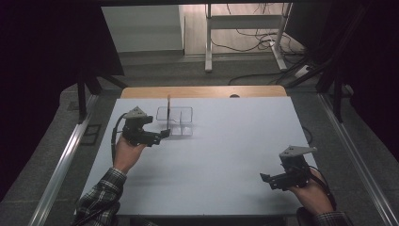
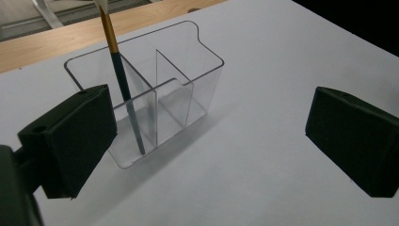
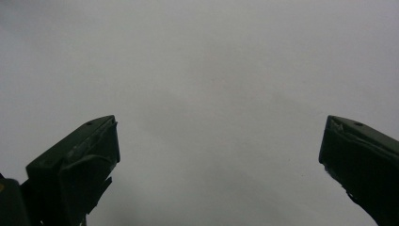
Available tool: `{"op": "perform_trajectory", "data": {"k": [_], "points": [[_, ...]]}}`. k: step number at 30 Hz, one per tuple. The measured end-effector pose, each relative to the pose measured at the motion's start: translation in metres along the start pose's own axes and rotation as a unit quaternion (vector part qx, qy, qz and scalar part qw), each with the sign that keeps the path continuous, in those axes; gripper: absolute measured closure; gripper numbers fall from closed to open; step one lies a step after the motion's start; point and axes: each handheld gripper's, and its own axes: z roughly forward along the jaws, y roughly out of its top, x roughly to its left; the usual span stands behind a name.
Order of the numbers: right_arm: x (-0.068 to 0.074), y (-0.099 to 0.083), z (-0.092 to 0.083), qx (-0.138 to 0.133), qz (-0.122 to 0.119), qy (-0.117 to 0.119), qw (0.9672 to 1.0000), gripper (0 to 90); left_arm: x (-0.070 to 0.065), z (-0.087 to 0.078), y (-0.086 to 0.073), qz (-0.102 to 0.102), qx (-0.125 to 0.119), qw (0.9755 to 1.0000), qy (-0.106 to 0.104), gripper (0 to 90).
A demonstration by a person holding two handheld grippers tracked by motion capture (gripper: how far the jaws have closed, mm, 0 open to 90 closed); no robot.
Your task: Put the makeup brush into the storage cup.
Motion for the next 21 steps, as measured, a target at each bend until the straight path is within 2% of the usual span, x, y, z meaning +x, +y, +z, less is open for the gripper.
{"op": "perform_trajectory", "data": {"k": [11,21], "points": [[0.000,0.000,0.000,0.001,-0.003,0.001,1.0000,0.0,-0.006,-0.006,-0.006,0.013,0.009,0.9999,0.005,3.1],[0.001,0.000,0.000,0.003,-0.003,0.001,1.0000,0.0,-0.007,-0.014,-0.011,0.012,0.010,0.9998,0.012,3.0]]}}
